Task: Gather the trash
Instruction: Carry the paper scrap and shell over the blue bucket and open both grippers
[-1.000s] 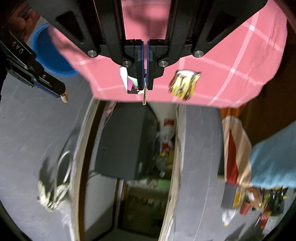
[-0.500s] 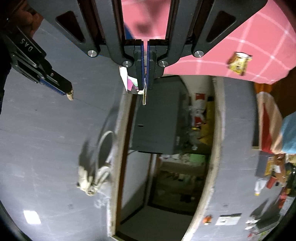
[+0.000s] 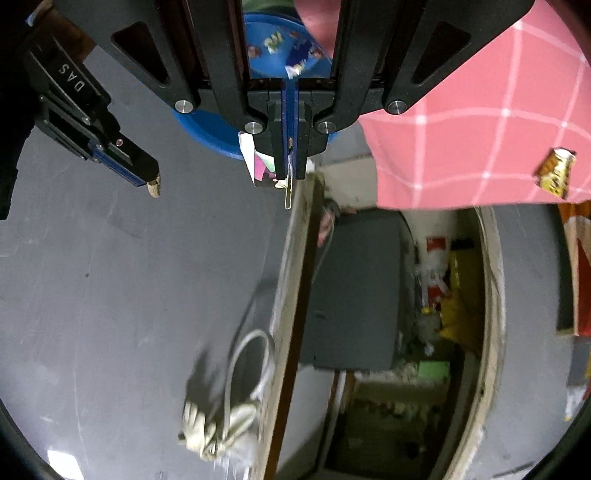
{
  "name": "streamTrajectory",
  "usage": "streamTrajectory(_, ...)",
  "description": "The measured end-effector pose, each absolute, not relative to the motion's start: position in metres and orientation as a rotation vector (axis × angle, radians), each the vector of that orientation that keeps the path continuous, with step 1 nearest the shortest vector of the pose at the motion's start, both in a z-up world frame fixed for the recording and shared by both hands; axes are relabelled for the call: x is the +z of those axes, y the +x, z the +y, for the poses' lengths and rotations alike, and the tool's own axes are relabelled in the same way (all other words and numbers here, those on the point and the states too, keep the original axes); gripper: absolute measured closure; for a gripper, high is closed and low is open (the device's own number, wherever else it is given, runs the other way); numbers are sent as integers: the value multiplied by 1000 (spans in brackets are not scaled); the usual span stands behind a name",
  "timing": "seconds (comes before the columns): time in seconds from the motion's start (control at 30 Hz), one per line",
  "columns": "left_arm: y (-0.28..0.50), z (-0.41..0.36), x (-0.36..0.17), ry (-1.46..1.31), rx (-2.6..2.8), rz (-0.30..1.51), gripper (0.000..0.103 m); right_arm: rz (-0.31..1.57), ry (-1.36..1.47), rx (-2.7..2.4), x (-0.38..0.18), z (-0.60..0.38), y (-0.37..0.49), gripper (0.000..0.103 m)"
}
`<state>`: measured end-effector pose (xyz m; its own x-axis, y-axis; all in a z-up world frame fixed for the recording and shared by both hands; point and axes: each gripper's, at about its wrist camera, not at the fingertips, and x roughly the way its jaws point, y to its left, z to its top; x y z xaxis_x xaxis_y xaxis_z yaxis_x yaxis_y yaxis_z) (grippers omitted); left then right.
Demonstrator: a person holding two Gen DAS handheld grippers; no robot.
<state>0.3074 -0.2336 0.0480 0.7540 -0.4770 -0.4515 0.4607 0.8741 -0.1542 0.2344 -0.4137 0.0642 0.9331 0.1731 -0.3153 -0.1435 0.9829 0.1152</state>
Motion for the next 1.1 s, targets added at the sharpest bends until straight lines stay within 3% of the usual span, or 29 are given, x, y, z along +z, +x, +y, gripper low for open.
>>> streamTrajectory(0.47,341,-255,-11,-31,-518,764,102,521,196,123,14,-434,258,92)
streamTrajectory(0.73,346,-257,-27,-31,-518,823,97,556,220,111,5,-439,263,92)
streamTrajectory(0.9,344,-249,-24,-46,-500,799,67,564,231,103,4,-442,265,92)
streamTrajectory(1.03,343,-242,-18,-65,-496,786,66,559,233,96,5,-442,264,92)
streamTrajectory(1.1,343,-236,-15,-78,-489,779,59,553,233,93,6,-442,264,90)
